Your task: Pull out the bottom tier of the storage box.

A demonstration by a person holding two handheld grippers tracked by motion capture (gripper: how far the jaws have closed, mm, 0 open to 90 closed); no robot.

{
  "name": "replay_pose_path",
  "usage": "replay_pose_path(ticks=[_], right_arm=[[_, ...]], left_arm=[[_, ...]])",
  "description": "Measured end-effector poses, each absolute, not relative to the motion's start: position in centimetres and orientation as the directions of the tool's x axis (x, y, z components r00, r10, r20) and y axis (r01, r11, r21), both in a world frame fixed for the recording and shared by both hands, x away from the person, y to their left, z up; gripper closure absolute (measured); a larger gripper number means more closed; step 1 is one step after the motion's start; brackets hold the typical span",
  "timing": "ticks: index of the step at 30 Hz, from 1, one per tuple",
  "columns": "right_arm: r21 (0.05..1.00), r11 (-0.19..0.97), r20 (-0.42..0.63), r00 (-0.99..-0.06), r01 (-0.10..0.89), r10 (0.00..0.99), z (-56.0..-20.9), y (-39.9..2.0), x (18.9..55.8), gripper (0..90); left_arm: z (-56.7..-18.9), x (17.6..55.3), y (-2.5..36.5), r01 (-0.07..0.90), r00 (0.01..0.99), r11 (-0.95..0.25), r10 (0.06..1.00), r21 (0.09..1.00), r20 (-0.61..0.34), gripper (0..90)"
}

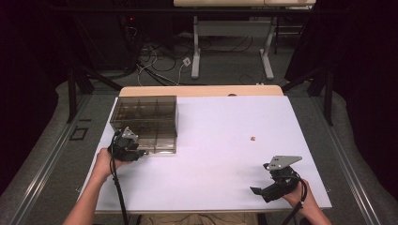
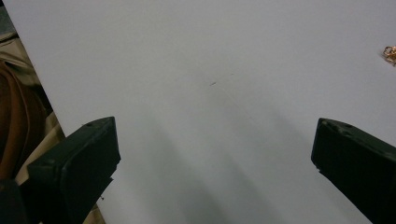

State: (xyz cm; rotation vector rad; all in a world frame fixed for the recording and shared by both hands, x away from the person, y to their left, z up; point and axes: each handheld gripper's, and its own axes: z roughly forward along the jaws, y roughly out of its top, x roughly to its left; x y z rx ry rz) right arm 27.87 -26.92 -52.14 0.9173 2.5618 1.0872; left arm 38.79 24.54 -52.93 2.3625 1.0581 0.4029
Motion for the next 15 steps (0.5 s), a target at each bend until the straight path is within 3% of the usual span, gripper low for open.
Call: replay_pose_path(ticks=[3, 9, 15], right_arm=[[0.708, 0.534, 0.046, -0.784, 0.463, 0.619, -52.1, -26.9, 27.9, 0.3], [0.708, 0.534, 0.046, -0.784, 0.463, 0.619, -52.1, -26.9, 27.9, 0.3], [0.707, 0.533, 0.046, -0.783, 0.464, 0.620, -52.1, -26.9, 27.9, 0.3]], left_arm=[[-52.9, 38.8, 24.5, 0.614, 0.648, -0.547, 0.761, 0.570, 0.033, 52.9], [-52.4, 38.4, 24.2, 0.591, 0.635, -0.528, 0.771, 0.610, 0.052, 33.7], [-51.8, 37.6, 23.6, 0.573, 0.630, -0.504, 0.776, 0.647, 0.046, 21.7]])
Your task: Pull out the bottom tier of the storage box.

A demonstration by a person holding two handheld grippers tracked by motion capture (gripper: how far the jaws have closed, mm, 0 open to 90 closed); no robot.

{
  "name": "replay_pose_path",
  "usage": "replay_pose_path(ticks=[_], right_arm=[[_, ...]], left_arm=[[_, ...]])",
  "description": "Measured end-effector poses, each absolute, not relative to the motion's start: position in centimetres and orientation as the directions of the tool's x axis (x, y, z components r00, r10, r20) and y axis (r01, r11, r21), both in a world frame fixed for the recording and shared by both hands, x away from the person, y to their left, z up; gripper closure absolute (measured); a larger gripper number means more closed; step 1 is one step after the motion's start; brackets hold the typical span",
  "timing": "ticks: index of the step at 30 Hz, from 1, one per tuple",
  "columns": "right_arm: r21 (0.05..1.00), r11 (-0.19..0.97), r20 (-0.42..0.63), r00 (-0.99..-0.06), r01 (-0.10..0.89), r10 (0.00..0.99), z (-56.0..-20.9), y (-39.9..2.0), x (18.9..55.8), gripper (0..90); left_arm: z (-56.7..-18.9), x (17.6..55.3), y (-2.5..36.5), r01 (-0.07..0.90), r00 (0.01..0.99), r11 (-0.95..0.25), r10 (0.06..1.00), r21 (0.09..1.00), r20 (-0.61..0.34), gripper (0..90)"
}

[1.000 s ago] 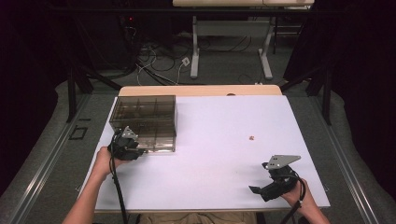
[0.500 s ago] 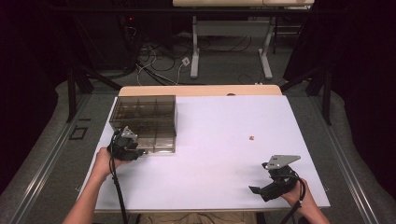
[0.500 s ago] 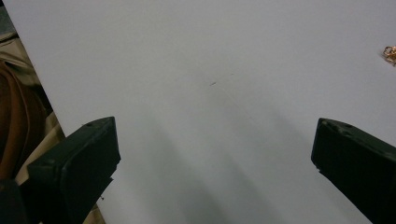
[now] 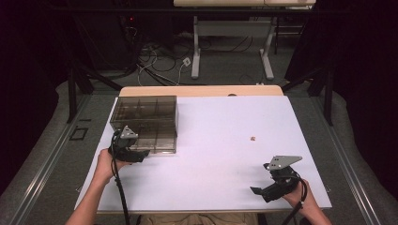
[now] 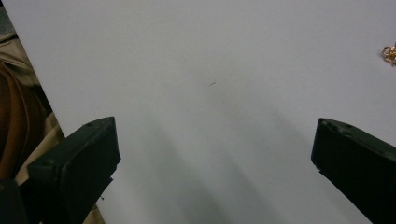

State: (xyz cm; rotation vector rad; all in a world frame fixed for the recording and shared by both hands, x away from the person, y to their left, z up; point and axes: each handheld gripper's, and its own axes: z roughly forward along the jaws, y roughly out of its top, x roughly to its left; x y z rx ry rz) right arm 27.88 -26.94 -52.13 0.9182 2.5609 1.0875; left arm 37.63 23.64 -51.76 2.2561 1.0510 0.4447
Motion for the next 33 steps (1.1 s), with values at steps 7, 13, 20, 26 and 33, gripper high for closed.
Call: replay_pose_path(ticks=[7, 13, 20, 26, 33], right_arm=[[0.707, 0.534, 0.048, -0.784, 0.464, 0.619, -52.1, -26.9, 27.9, 0.3], [0.707, 0.534, 0.049, -0.785, 0.464, 0.618, -52.2, -26.9, 27.9, 0.3], [0.707, 0.535, 0.047, -0.785, 0.464, 0.618, -52.2, -27.0, 27.9, 0.3], [0.707, 0.531, 0.048, -0.781, 0.467, 0.622, -52.1, -27.0, 27.9, 0.2], [0.709, 0.525, 0.051, -0.777, 0.471, 0.628, -52.1, -27.1, 27.9, 0.0]], left_arm=[[-51.8, 36.5, 22.7, 0.567, 0.639, -0.517, 0.767, 0.641, 0.054, 4.2], [-51.8, 35.3, 22.1, 0.553, 0.647, -0.513, 0.761, 0.657, 0.050, 2.2], [-51.8, 33.9, 21.3, 0.525, 0.659, -0.510, 0.750, 0.682, 0.054, 0.1], [-51.8, 32.8, 20.7, 0.513, 0.665, -0.509, 0.745, 0.692, 0.055, 0.0], [-51.9, 31.7, 20.3, 0.494, 0.672, -0.512, 0.737, 0.703, 0.065, 0.0]])
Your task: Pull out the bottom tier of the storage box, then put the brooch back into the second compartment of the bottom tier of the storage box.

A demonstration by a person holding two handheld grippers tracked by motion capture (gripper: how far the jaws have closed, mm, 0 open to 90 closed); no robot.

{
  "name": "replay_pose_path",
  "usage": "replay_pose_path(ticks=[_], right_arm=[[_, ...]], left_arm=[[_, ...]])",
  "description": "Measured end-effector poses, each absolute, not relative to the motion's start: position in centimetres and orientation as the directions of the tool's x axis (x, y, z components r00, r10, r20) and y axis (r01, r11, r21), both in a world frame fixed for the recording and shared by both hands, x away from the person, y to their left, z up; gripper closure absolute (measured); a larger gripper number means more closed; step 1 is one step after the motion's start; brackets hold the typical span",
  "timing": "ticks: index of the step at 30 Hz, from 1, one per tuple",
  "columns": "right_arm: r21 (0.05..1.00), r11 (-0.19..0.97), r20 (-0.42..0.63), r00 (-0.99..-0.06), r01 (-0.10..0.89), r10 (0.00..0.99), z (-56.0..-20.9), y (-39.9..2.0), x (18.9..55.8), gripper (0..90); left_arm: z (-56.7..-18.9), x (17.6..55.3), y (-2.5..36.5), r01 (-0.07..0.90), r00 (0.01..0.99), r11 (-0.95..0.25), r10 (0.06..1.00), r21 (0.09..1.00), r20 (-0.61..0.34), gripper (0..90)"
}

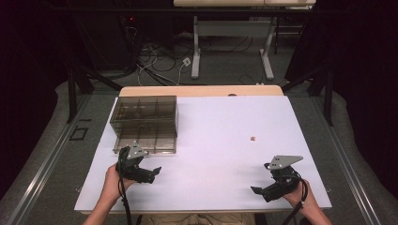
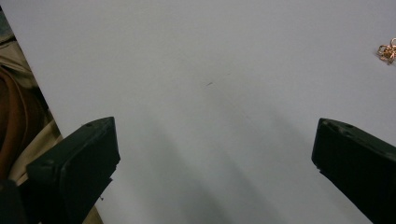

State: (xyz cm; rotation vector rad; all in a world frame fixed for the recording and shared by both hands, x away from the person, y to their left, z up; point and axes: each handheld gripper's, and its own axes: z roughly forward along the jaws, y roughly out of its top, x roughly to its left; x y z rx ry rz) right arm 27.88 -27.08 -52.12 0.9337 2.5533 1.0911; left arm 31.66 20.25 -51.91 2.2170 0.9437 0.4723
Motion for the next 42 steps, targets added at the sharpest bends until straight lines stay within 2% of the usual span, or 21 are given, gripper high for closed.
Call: replay_pose_path(ticks=[21, 42], right_arm=[[0.704, 0.532, 0.042, -0.775, 0.471, 0.630, -52.2, -27.0, 28.0, 0.0], [0.693, 0.524, 0.041, -0.754, 0.494, 0.656, -52.4, -26.9, 28.6, 0.0]], left_arm=[[-52.5, 29.4, 19.4, 0.478, 0.705, -0.534, 0.706, 0.697, 0.058, 0.0], [-52.7, 29.3, 19.4, 0.478, 0.705, -0.532, 0.707, 0.699, 0.057, 0.1]])
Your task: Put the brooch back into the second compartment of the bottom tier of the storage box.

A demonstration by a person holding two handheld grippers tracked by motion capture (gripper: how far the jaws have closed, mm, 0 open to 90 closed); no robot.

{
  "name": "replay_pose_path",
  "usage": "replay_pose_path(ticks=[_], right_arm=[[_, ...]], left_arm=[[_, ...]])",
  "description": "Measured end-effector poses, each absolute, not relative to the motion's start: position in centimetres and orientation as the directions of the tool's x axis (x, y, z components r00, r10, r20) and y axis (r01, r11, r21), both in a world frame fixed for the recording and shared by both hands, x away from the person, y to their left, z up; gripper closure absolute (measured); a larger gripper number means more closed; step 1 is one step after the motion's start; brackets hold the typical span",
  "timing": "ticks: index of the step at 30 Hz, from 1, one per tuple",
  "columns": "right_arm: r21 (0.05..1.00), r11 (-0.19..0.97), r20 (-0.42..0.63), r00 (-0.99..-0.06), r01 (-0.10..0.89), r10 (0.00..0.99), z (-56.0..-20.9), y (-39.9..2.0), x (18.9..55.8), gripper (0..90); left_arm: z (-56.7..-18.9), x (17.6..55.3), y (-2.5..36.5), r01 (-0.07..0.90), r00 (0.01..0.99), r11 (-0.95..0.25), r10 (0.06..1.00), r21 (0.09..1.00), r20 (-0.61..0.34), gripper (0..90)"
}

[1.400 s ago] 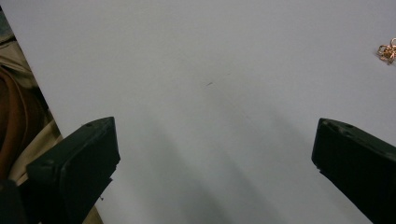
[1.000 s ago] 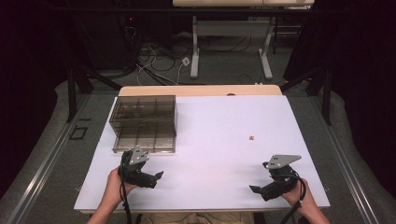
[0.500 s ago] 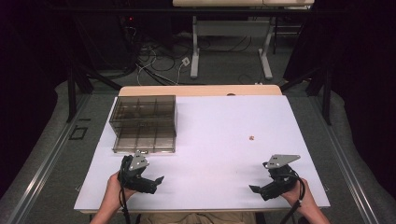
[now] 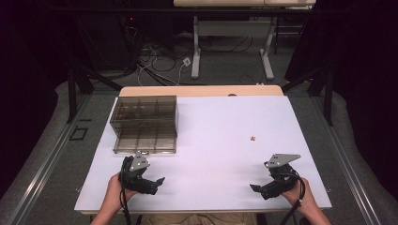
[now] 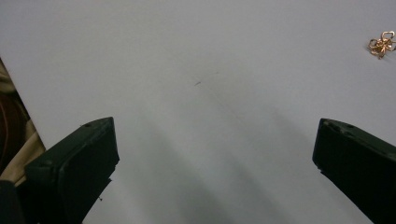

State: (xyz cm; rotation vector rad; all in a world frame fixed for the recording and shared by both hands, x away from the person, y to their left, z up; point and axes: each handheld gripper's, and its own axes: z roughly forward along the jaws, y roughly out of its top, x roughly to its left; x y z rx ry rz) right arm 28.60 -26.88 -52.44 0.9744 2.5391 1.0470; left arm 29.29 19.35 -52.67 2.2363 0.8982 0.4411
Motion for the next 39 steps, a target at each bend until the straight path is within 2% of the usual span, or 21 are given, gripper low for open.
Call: replay_pose_path(ticks=[11, 21, 39], right_arm=[[0.686, 0.508, 0.046, -0.728, 0.521, 0.684, -52.5, -26.9, 29.3, 0.0], [0.668, 0.533, -0.014, -0.707, 0.519, 0.707, -52.2, -26.1, 30.2, 0.0], [0.639, 0.511, 0.013, -0.673, 0.575, 0.740, -52.2, -26.0, 34.9, 0.0]], left_arm=[[-53.0, 28.8, 19.5, 0.477, 0.701, -0.521, 0.711, 0.708, 0.051, 0.1], [-53.0, 28.6, 19.4, 0.478, 0.698, -0.518, 0.714, 0.710, 0.051, 0.1], [-53.2, 28.8, 19.3, 0.480, 0.707, -0.527, 0.705, 0.702, 0.046, 0.1]])
